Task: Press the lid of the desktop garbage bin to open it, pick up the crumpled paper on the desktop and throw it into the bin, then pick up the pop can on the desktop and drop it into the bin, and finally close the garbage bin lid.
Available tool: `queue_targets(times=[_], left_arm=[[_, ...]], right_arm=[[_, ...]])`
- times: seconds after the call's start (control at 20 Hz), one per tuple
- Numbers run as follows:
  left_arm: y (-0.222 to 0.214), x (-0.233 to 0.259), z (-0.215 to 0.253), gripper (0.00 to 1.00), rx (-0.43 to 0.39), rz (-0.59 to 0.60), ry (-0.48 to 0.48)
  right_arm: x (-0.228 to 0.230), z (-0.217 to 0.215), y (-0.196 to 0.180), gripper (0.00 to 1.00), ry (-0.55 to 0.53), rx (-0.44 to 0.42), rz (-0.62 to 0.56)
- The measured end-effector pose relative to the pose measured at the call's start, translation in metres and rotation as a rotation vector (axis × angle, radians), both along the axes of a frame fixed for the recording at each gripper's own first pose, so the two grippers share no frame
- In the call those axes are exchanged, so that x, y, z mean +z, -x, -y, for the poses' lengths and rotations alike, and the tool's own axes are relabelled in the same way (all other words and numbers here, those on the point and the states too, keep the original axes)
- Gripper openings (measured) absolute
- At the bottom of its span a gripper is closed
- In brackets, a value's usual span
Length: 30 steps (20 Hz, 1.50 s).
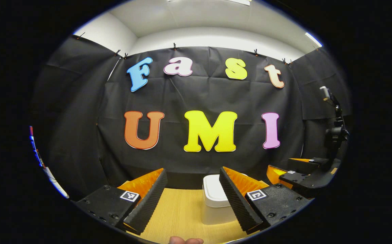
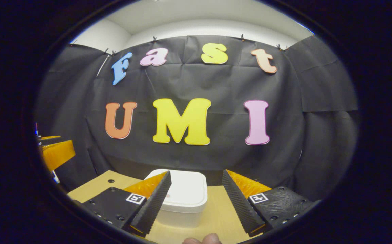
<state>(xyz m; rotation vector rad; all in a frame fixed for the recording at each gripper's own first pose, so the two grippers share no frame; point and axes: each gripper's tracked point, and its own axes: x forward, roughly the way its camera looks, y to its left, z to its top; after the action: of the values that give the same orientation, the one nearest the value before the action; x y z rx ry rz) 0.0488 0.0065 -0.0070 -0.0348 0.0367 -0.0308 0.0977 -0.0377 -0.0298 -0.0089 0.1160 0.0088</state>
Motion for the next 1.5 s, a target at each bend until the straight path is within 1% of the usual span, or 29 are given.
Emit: queue_targets(times=[0.05,0.2,0.3,0.5,0.6,0.7,0.75,0.8,0.9,0.95,1.05,1.35,1.4,1.5], left_arm=[[-0.001,0.002,0.002,0.99,-0.001,0.003,-0.005],[0.001,0.006,0.007,0.99,-0.010,0.012,-0.011],[0.002,0.008,0.010,0.99,-0.017,0.013,-0.009],[0.005,0.008,0.013,0.99,-0.023,0.011,-0.019],[0.007,0.008,0.013,0.99,-0.024,0.007,-0.016],[0.008,0.007,0.012,0.99,-0.022,0.001,-0.014],[0.009,0.006,0.011,0.99,-0.020,-0.001,-0.013],[0.010,0.005,0.011,0.99,-0.018,-0.003,-0.011],[0.012,0.003,0.010,0.99,-0.016,-0.012,-0.009],[0.012,0.004,0.009,0.99,-0.014,-0.010,-0.007],[0.011,0.004,0.009,0.99,-0.012,-0.009,-0.006],[0.013,0.006,0.008,0.99,-0.012,-0.009,-0.009],[0.014,0.007,0.008,0.99,-0.011,-0.006,-0.011],[0.016,0.008,0.007,0.99,-0.011,-0.004,-0.009]], right_arm=[[0.004,0.000,0.006,0.95,0.000,-0.004,0.018],[0.001,0.003,0.020,0.95,0.028,-0.017,0.006],[-0.001,0.007,0.024,0.94,0.011,-0.028,-0.010],[0.005,0.013,0.035,0.95,-0.032,-0.055,0.004],[0.005,0.008,0.037,0.96,-0.031,-0.048,0.003],[0.007,0.010,0.040,0.95,-0.029,-0.058,0.006],[0.009,0.006,0.042,0.96,-0.032,-0.053,0.012],[0.011,0.005,0.043,0.95,-0.029,-0.049,0.018],[0.011,0.002,0.044,0.96,-0.022,-0.041,0.021],[0.011,0.001,0.044,0.95,-0.020,-0.036,0.023],[0.015,-0.001,0.047,0.94,-0.015,-0.032,0.034],[0.020,-0.003,0.048,0.95,-0.007,-0.021,0.050],[0.021,-0.003,0.049,0.96,-0.006,-0.022,0.053],[0.023,-0.003,0.051,0.96,-0.007,-0.021,0.058]])
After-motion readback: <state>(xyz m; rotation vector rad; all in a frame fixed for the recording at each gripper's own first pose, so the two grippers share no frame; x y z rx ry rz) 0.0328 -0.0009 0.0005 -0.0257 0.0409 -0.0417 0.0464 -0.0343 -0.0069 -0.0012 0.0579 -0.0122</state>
